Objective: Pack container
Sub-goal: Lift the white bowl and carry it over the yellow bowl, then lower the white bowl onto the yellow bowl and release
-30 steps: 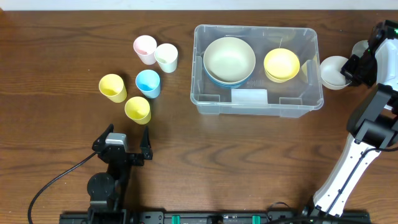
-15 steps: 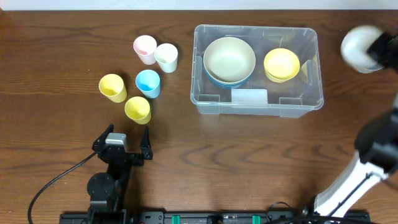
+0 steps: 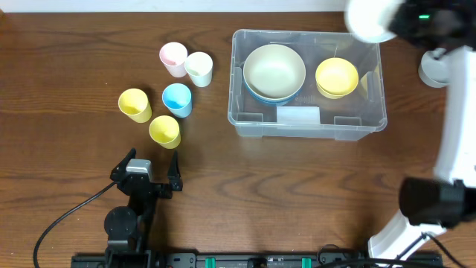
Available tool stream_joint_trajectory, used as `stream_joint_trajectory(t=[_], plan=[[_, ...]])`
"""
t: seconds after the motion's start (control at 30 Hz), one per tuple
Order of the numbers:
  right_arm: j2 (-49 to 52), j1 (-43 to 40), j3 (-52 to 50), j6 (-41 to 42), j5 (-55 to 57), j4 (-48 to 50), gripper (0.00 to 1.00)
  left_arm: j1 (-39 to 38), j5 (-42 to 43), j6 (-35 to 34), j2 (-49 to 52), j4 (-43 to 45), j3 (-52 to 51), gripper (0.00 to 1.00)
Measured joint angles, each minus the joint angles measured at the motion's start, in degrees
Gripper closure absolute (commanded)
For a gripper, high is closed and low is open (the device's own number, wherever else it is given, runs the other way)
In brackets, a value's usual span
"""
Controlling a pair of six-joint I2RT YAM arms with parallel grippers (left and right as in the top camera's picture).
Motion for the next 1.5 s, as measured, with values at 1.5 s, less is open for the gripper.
stream_joint_trajectory(t=[1.5], plan=[[21.2, 1.9, -0.9, 0.2, 11.9, -3.2, 0.95, 0.0, 0.0, 0.0, 0.0, 0.0, 0.0, 0.02]])
